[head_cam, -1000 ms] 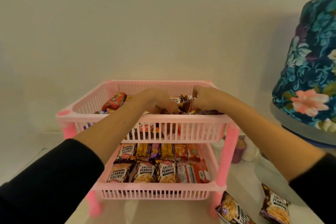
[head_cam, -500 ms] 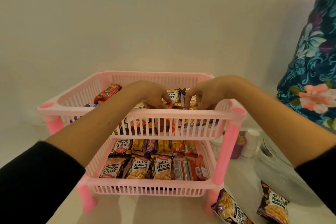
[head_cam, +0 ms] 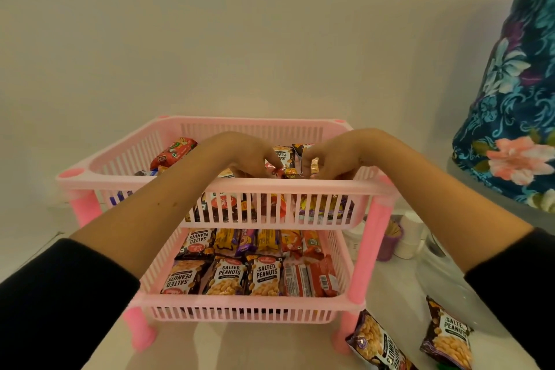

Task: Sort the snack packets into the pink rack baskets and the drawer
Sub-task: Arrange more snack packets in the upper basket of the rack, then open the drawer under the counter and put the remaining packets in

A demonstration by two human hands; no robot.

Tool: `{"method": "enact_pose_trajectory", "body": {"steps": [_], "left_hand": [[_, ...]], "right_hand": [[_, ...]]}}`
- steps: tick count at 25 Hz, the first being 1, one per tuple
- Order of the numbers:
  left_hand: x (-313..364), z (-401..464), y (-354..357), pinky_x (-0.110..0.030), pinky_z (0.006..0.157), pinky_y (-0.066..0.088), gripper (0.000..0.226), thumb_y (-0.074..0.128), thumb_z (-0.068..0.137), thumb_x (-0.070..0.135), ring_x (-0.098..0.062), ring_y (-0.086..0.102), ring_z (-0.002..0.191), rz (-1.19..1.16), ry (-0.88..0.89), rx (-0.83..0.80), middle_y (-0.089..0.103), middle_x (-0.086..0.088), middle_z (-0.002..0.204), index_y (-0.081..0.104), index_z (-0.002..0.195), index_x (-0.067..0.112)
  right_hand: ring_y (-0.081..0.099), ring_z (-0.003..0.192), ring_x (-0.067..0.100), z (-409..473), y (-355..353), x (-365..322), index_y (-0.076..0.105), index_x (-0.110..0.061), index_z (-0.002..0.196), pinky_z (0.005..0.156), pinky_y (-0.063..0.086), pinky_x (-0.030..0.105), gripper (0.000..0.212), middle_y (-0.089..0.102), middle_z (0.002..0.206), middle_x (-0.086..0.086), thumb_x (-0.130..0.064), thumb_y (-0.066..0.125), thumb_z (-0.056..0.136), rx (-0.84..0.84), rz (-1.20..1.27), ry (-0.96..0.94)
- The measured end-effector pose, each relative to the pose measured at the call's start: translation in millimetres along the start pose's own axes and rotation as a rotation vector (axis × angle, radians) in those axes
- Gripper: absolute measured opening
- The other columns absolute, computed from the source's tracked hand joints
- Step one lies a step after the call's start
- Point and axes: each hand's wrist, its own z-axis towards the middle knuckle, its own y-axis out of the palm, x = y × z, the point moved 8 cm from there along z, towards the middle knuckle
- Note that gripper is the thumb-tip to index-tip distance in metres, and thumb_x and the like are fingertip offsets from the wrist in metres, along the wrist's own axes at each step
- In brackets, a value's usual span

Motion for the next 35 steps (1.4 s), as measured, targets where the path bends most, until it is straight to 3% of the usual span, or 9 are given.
{"method": "enact_pose_trajectory", "body": {"steps": [4,7,13,17,19,21,24,30,35], "left_hand": [[-4.6,-13.6,-0.3,-0.020,0.062,0.055,0.056,0.058,0.093,0.026,-0.009,0.062,0.081,-0.030,-0.005,0.004,0.054,-0.006,0.125,0.035,0.145,0.026],[-13.0,-35.9,-19.7,-0.020,0.054,0.049,0.054,0.058,0.089,0.045,-0.011,0.064,0.079,-0.073,0.012,0.222,0.065,-0.003,0.113,0.045,0.137,0.025],[-31.6,-135.2,-55.1,-0.028,0.068,0.050,0.027,0.050,0.093,0.042,-0.015,0.065,0.075,-0.247,0.130,0.979,0.070,0.000,0.087,0.064,0.107,0.024],[-19.9,-171.0,-11.9,-0.032,0.074,0.049,0.035,0.043,0.097,0.040,-0.017,0.062,0.078,-0.053,0.199,1.094,0.069,0.000,0.088,0.068,0.103,0.016],[-13.9,-176.6,16.7,-0.039,0.081,0.050,0.038,0.039,0.098,0.038,-0.020,0.061,0.078,0.107,0.200,1.147,0.069,-0.002,0.086,0.068,0.101,0.014],[-13.9,-176.1,41.7,-0.044,0.098,0.041,0.038,0.042,0.097,0.035,-0.025,0.059,0.105,0.206,0.146,1.210,0.067,-0.008,0.113,0.061,0.120,0.013],[-17.1,-161.0,75.0,-0.050,0.116,0.015,0.056,0.039,0.098,0.037,-0.030,0.024,0.143,0.266,0.032,1.159,0.034,-0.012,0.151,0.030,0.147,0.011],[-15.9,-154.1,94.4,-0.052,0.117,0.004,0.068,0.040,0.097,0.034,-0.031,-0.003,0.147,0.206,-0.047,1.118,0.002,-0.014,0.160,0.006,0.152,0.014],[25.8,-163.7,180.6,-0.055,0.116,0.017,0.063,0.036,0.096,0.033,-0.036,0.009,0.146,0.080,-0.092,1.026,0.012,-0.017,0.159,0.019,0.150,0.006]], "right_hand": [[0.065,0.093,0.023,4.3,6.3,-0.5,0.050,-0.021,0.116,0.067,0.057,0.029,0.034,0.055,0.103,0.002,-0.016,0.066,0.086,0.045,-0.065,0.017],[0.066,0.081,0.018,-7.8,-6.0,1.4,0.056,-0.020,0.108,0.063,0.057,0.026,0.027,0.059,0.099,0.001,-0.023,0.068,0.084,0.162,0.060,-0.008],[0.064,0.057,0.014,-92.0,-45.2,18.0,0.055,-0.011,0.104,0.055,0.055,0.025,0.026,0.062,0.068,0.003,-0.025,0.067,0.085,0.994,0.695,-0.312],[0.055,0.065,0.010,-141.3,-6.1,19.6,0.058,-0.017,0.095,0.065,0.043,0.020,0.014,0.059,0.071,-0.003,-0.028,0.059,0.088,1.344,0.347,-0.303],[0.058,0.081,0.020,-147.6,27.0,14.1,0.062,-0.013,0.098,0.076,0.042,0.032,0.020,0.064,0.087,0.002,-0.029,0.053,0.091,1.392,0.099,-0.288],[0.055,0.109,0.032,-142.8,59.7,14.4,0.059,-0.011,0.117,0.091,0.040,0.041,0.033,0.061,0.117,0.011,-0.031,0.049,0.093,1.411,-0.111,-0.225],[0.013,0.145,0.033,-120.8,93.6,23.5,0.013,-0.015,0.150,0.115,0.018,0.050,0.066,0.019,0.157,0.013,-0.042,0.041,0.096,1.308,-0.290,-0.070],[-0.002,0.146,0.032,-124.5,114.1,35.8,-0.013,-0.022,0.147,0.115,0.013,0.058,0.071,-0.003,0.159,0.012,-0.043,0.033,0.097,1.215,-0.252,-0.072],[0.015,0.144,0.035,-155.4,188.1,103.1,0.014,-0.013,0.150,0.115,0.022,0.054,0.063,0.013,0.157,0.017,-0.041,0.033,0.097,1.049,-0.171,-0.020]]}}
